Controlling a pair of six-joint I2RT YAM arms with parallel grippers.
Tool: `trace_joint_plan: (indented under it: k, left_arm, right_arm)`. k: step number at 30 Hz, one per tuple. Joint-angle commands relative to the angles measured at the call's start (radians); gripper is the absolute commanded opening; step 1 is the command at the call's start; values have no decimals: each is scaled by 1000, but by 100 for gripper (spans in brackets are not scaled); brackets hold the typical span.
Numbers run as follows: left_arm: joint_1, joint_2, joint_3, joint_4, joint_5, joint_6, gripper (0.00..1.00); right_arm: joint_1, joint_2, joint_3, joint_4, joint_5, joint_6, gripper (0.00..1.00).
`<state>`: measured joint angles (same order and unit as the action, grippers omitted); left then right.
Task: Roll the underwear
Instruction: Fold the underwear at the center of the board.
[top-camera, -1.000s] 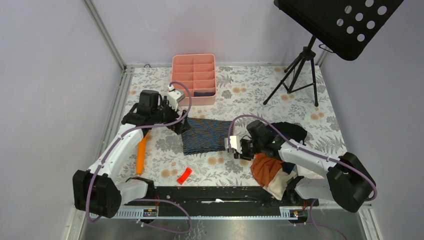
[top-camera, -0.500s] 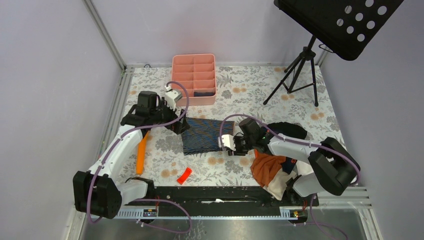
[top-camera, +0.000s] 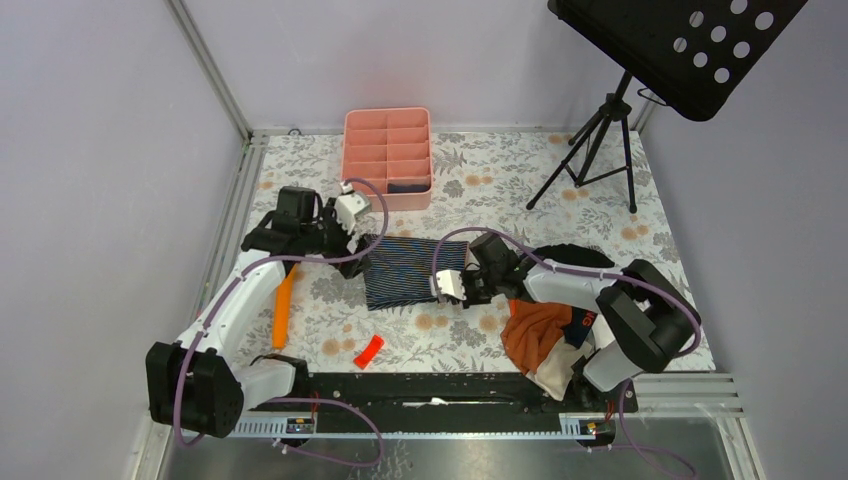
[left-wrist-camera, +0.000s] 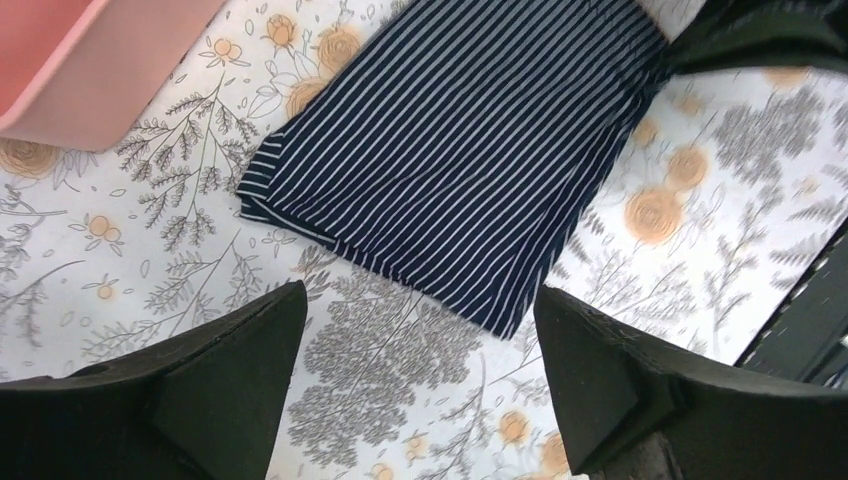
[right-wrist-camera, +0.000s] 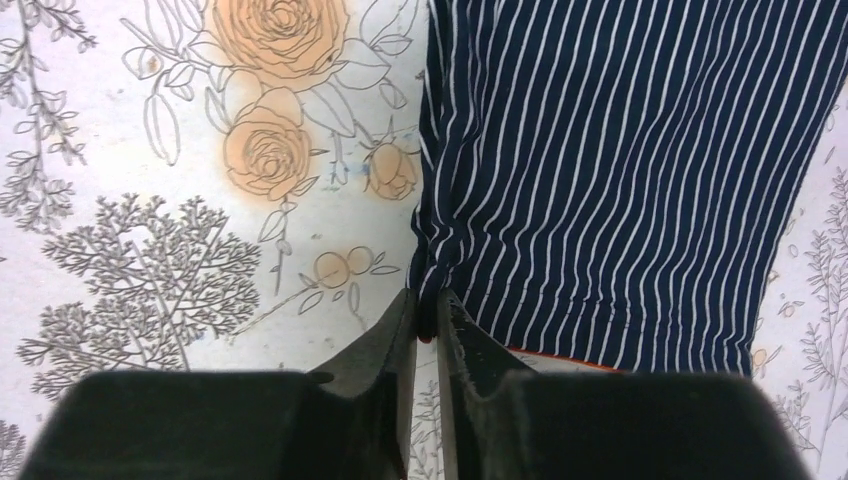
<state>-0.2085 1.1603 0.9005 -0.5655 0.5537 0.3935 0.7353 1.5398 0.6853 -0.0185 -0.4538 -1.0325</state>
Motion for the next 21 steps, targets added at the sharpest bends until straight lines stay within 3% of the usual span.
trace_joint_plan:
  k: [1, 4, 8, 12, 21]
  left_arm:
    - [0, -19, -23, -106, -13, 316, 90]
    - [0, -44, -86, -153, -32, 533, 87]
    - [-22, -40, -125, -243, -5, 739, 83]
    - [-69, 91, -80, -332, 60, 761, 71]
    - [-154, 111, -213, -20, -11, 678, 63]
  right_arm:
    - [10, 68, 57, -91, 50, -44, 9]
    - [9, 68, 65, -120, 46, -64, 0]
    - [5, 62, 79, -147, 50, -16, 0]
    - [-9, 90, 137, -226, 17, 26, 0]
    - [-37, 109, 182, -236, -9, 88, 0]
